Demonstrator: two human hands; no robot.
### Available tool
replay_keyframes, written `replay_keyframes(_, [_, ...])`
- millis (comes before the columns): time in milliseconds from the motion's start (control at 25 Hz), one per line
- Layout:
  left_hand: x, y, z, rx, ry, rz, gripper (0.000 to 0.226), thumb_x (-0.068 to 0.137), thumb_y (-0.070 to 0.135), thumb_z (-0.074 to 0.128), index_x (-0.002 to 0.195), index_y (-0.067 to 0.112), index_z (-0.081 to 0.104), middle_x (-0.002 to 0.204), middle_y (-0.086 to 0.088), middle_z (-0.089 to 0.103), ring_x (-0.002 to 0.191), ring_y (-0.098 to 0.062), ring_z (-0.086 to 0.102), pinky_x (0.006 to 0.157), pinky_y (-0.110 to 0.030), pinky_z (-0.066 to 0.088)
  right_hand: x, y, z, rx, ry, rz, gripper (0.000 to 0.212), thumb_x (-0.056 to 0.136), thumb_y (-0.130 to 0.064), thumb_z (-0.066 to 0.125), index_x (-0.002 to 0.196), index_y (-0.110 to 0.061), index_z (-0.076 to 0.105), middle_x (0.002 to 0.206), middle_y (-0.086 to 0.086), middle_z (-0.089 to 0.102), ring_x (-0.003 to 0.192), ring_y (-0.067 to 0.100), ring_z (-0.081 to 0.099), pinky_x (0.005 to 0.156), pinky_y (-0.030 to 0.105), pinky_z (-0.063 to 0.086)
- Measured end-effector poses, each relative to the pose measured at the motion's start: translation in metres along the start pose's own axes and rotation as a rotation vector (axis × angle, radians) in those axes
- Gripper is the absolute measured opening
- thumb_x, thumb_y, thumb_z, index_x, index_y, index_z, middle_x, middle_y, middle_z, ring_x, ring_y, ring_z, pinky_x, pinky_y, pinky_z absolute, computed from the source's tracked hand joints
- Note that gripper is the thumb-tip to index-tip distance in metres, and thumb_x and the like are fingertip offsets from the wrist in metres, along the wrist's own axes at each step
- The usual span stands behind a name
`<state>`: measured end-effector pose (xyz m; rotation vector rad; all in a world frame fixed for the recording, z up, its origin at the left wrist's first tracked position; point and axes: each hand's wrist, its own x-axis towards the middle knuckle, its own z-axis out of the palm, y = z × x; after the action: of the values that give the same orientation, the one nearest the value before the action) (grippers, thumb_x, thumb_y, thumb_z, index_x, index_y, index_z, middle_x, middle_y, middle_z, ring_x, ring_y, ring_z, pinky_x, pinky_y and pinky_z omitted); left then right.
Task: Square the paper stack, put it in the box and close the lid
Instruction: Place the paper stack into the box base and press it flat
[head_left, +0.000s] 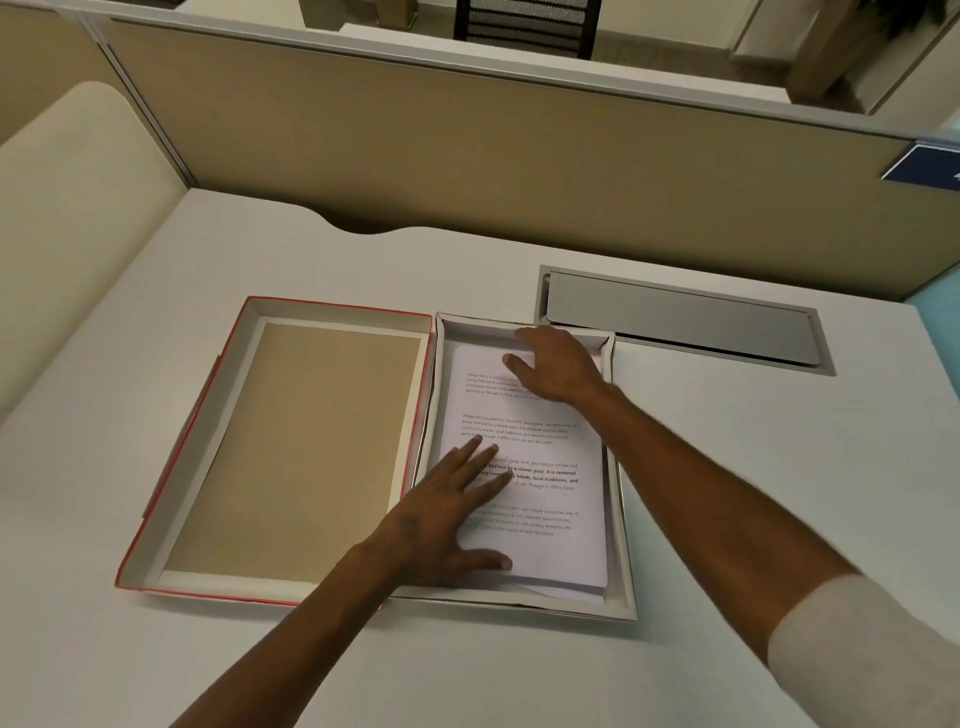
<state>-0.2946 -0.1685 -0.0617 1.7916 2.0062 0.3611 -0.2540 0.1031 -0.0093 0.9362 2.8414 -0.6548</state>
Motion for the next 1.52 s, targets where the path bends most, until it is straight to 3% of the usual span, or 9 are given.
replay_keyframes(120, [0.001, 0.004, 0.004, 0.041, -0.041, -0.066, 0.095, 0.086, 0.087, 0.029, 0.164, 0.038, 0.006, 0.173, 0.007, -0.012, 0.156, -0.014, -0.025, 0.13, -0.045, -0.005, -0.053, 0.01, 0.025, 0.11, 0.211, 0.098, 0.058, 0.095, -0.047, 0.056, 0.143, -0.013, 0.052, 0.151, 0.008, 0.048, 0.143, 0.027, 0.039, 0.116, 0.04, 0.033])
replay_keyframes(240, [0.004, 0.004, 0.008, 0.128, -0.103, -0.054, 0.095, 0.089, 0.08, 0.036, 0.164, 0.032, 0.006, 0.173, 0.001, -0.011, 0.158, -0.019, -0.019, 0.131, -0.045, -0.002, -0.086, 0.015, 0.046, -0.018, 0.124, 0.145, 0.067, 0.093, -0.053, 0.054, 0.148, -0.015, 0.046, 0.159, 0.008, 0.037, 0.15, 0.026, 0.025, 0.122, 0.043, 0.022])
replay_keyframes(400, [0.007, 0.0, 0.0, 0.131, -0.13, -0.02, 0.094, 0.088, 0.077, 0.042, 0.164, 0.031, 0.011, 0.173, 0.0, -0.008, 0.159, -0.019, -0.016, 0.126, -0.037, -0.014, -0.1, 0.014, 0.054, -0.053, 0.094, 0.18, 0.073, 0.094, -0.059, 0.049, 0.154, -0.019, 0.035, 0.166, 0.004, 0.02, 0.154, 0.024, 0.013, 0.123, 0.042, 0.014])
replay_keyframes(480, [0.005, 0.002, -0.001, 0.105, -0.122, -0.029, 0.094, 0.087, 0.078, 0.043, 0.164, 0.033, 0.012, 0.172, 0.002, -0.01, 0.158, -0.017, -0.019, 0.125, -0.037, -0.015, -0.107, 0.012, 0.051, -0.013, 0.148, 0.198, 0.074, 0.094, -0.059, 0.049, 0.155, -0.02, 0.032, 0.167, 0.004, 0.017, 0.154, 0.023, 0.012, 0.122, 0.041, 0.017])
replay_keyframes(640, [0.002, 0.008, 0.003, 0.086, -0.103, -0.064, 0.092, 0.089, 0.076, 0.043, 0.164, 0.032, 0.012, 0.173, 0.001, -0.011, 0.158, -0.019, -0.018, 0.129, -0.042, -0.01, -0.145, 0.007, 0.06, 0.132, 0.283, 0.241, 0.072, 0.092, -0.059, 0.054, 0.152, -0.022, 0.038, 0.163, 0.003, 0.029, 0.149, 0.024, 0.029, 0.115, 0.04, 0.034])
replay_keyframes(840, [0.002, 0.013, 0.005, 0.107, -0.098, -0.08, 0.091, 0.091, 0.073, 0.045, 0.164, 0.031, 0.012, 0.173, 0.0, -0.009, 0.16, -0.021, -0.014, 0.131, -0.044, -0.006, -0.174, 0.009, 0.088, -0.091, 0.074, 0.213, 0.077, 0.097, -0.06, 0.038, 0.16, -0.021, 0.016, 0.169, 0.004, 0.0, 0.155, 0.023, -0.002, 0.123, 0.038, 0.012])
replay_keyframes(1040, [-0.001, 0.016, 0.001, 0.1, -0.078, -0.085, 0.091, 0.091, 0.073, 0.046, 0.164, 0.03, 0.013, 0.174, -0.001, -0.006, 0.161, -0.02, -0.01, 0.132, -0.043, -0.002, -0.173, 0.001, 0.088, -0.113, 0.107, 0.246, 0.075, 0.096, -0.062, 0.038, 0.157, -0.02, 0.024, 0.168, 0.003, 0.011, 0.155, 0.023, 0.008, 0.122, 0.038, 0.015])
replay_keyframes(1320, [-0.009, 0.013, -0.032, 0.028, 0.151, -0.152, 0.084, 0.093, 0.067, 0.05, 0.162, 0.029, 0.023, 0.174, -0.001, 0.007, 0.162, -0.023, 0.0, 0.129, -0.043, 0.005, -0.173, 0.0, 0.055, -0.042, 0.257, 0.19, 0.08, 0.093, -0.064, 0.043, 0.158, -0.021, 0.023, 0.167, 0.003, 0.015, 0.154, 0.023, 0.014, 0.121, 0.037, 0.017])
replay_keyframes(1520, [-0.024, 0.001, -0.065, 0.009, 0.336, -0.248, 0.091, 0.092, 0.069, 0.05, 0.164, 0.029, 0.013, 0.174, -0.004, 0.005, 0.161, -0.027, -0.002, 0.129, -0.048, 0.008, -0.168, -0.011, 0.029, -0.148, 0.361, 0.11, 0.095, 0.087, -0.077, 0.035, 0.16, -0.025, 0.003, 0.168, 0.005, -0.007, 0.155, 0.026, -0.006, 0.121, 0.045, 0.0])
